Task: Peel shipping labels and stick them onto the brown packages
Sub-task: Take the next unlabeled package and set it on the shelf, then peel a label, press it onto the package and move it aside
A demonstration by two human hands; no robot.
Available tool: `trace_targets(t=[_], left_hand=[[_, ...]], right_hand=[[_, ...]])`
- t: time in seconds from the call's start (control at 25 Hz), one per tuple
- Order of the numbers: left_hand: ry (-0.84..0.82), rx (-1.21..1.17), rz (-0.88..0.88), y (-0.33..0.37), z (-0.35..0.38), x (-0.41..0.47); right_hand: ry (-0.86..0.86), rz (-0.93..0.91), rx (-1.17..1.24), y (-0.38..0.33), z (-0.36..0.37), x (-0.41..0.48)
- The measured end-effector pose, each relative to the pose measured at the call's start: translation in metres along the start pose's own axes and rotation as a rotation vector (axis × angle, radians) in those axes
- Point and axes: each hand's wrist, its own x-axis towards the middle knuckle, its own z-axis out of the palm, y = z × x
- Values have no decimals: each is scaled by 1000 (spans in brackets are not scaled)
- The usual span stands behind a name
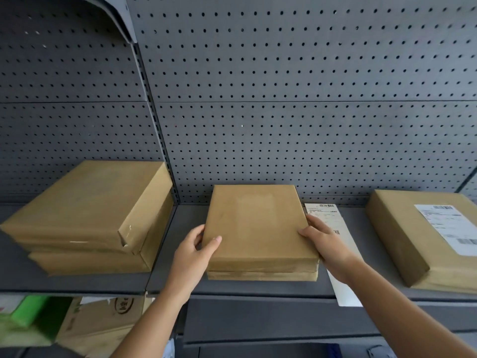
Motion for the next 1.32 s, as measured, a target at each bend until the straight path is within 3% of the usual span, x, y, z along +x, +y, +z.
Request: trace_targets(t=[0.64,0.8,0.96,1.16,1.32], left_hand=[[7,142,23,-16,5,4],[46,303,117,-6,6,6],[94,490,319,15,28,5],[-106,435,445,44,81,11],[-282,351,547,63,134,20]], right_hand=[[-31,-41,-20,19,1,3],[-15,-65,-69,23,-11,-2],[88,-111,-232,23,-43,-8],[215,-161,-564,38,-94,-14],[202,-139,-744,49,-119,-16]])
